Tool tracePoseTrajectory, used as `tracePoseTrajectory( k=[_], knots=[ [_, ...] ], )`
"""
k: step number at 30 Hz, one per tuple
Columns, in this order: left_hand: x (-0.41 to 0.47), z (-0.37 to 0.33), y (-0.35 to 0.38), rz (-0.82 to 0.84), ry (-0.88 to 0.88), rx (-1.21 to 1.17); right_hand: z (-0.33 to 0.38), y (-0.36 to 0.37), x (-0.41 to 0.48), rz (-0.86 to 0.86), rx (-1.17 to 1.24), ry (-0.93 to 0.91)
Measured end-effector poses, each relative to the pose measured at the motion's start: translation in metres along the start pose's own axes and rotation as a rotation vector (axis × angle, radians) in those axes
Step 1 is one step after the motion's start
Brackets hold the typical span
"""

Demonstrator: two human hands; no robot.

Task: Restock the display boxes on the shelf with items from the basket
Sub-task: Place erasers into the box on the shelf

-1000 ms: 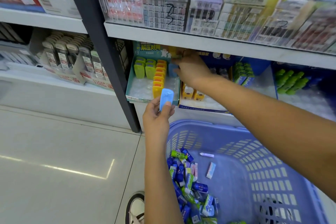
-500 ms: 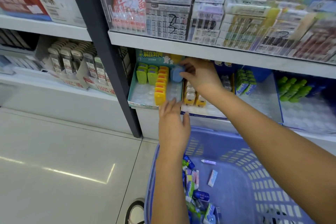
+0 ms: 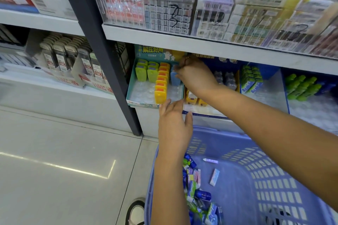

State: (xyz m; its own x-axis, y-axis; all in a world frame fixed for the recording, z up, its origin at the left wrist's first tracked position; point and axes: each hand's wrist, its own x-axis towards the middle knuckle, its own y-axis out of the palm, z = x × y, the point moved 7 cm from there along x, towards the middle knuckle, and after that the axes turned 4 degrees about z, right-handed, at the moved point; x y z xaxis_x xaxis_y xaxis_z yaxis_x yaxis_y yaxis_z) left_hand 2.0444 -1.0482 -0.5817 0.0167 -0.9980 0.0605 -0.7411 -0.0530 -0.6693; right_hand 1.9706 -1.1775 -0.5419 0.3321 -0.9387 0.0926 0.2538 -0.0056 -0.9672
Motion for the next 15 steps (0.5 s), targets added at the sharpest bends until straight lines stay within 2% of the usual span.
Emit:
tracePoseTrajectory(
  k=[3, 6, 10, 11, 13, 15],
  knots=[
    [0.001, 0.003, 0.000, 0.011, 0.009, 0.001, 0.006, 0.002, -0.004, -0.020, -0.079, -0.019],
    [-0.001, 0.001, -0.003, 0.030, 0.018, -0.007, 0.003, -0.002, -0.005, -0.027, -0.071, 0.047],
    [-0.012, -0.013, -0.024, -0.094, 0.077, -0.125, 0.012, -0.012, -0.014, 0.094, -0.072, 0.060],
    [-0.015, -0.016, -0.028, -0.107, 0.083, -0.188, 0.016, -0.017, -0.026, 0.077, -0.061, 0.029],
    [-0.018, -0.017, -0.024, -0.056, 0.064, -0.252, 0.017, -0.030, -0.065, -0.040, 0.042, -0.030],
    [-0.021, -0.011, -0.003, 0.073, 0.011, -0.191, 0.003, -0.027, -0.112, -0.099, 0.197, -0.014]
  ],
)
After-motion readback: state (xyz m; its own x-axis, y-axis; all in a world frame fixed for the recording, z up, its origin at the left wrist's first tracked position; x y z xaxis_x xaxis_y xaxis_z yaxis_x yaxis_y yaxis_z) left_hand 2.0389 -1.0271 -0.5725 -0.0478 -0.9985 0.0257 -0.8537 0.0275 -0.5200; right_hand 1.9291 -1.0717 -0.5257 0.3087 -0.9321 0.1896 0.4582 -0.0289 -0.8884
